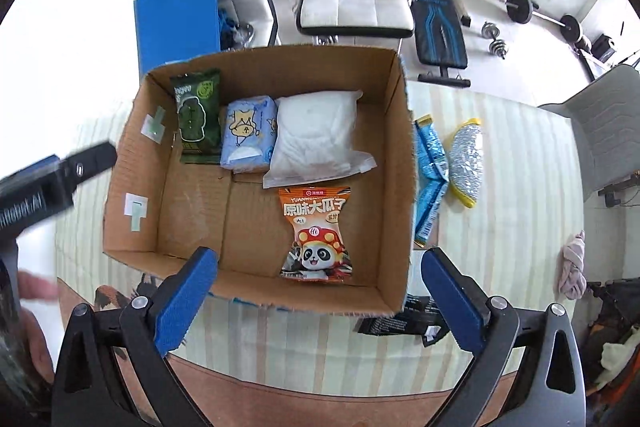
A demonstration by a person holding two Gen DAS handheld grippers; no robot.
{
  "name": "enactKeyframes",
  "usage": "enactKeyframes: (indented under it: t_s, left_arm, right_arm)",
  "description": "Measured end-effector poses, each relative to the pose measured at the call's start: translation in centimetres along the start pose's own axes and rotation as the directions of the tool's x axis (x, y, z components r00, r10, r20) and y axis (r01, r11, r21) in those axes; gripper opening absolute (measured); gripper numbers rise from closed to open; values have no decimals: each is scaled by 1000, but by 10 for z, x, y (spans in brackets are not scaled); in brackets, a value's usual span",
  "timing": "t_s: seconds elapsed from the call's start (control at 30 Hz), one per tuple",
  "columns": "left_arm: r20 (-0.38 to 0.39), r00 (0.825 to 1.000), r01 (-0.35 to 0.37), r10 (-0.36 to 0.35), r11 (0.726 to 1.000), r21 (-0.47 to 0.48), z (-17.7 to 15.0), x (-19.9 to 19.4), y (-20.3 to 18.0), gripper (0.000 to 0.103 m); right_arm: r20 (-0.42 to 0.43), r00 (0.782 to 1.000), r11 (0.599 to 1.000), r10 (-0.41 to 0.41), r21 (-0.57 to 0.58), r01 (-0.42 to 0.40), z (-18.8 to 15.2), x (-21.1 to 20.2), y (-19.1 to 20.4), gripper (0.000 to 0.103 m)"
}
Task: Organize soft objects
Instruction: 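Withdraw both tools from the box toward the scrubber and pink towel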
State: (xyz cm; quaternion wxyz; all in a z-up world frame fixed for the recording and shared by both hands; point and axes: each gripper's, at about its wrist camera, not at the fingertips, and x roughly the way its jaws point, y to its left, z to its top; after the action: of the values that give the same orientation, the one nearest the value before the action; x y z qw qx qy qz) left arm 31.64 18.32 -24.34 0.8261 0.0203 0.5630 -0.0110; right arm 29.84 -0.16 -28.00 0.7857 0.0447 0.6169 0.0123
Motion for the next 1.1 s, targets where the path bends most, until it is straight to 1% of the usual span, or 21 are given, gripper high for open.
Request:
enactKeyframes:
  t_s: [0.13,0.27,0.43,0.57,0.67,0.77,0.83,0.87,0.97,1.0,1.1]
  left_arm:
    - [49,998,-42,41,999,12,-26,-27,-7,102]
    - [59,997,-42,42,999,5,-43,-44,-15,102]
    - [81,996,-47,47,999,3,-52,-62,-33,102]
    - [79,996,-42,40,999,28,-49,-72,-62,102]
    - [76,997,-15,9,997,70,-39,-75,-95,102]
    - [56,998,1,-9,989,146,-22,-68,-140,102]
    - [31,999,17,-24,978,206,-8,-57,-177,102]
    - [18,999,24,-28,973,229,-1,-51,-192,102]
    - [-36,998,54,-44,950,308,20,-27,-247,102]
    - [-64,996,80,-62,940,331,29,-16,-266,102]
    - [-142,987,119,-72,925,362,51,17,-309,101]
  right_arm:
    - [45,999,1000,13,18,-14,-21,-24,-6,103]
    - [74,997,999,33,18,-34,-40,-45,-12,103]
    - [102,993,998,61,5,-62,-55,-65,-22,103]
    - [120,989,996,83,23,-87,-58,-74,-45,103]
    - [147,985,993,86,63,-96,-58,-80,-79,103]
    - [176,982,992,63,98,-82,-58,-83,-126,103]
    - [183,983,992,4,123,-27,-58,-85,-161,103]
    - [182,983,990,-12,144,-14,-59,-86,-182,103]
    - [129,992,972,-10,235,-21,-61,-82,-247,103]
    - [116,993,962,-15,271,-17,-62,-79,-270,103]
    - [80,996,941,-48,338,19,-65,-68,-330,103]
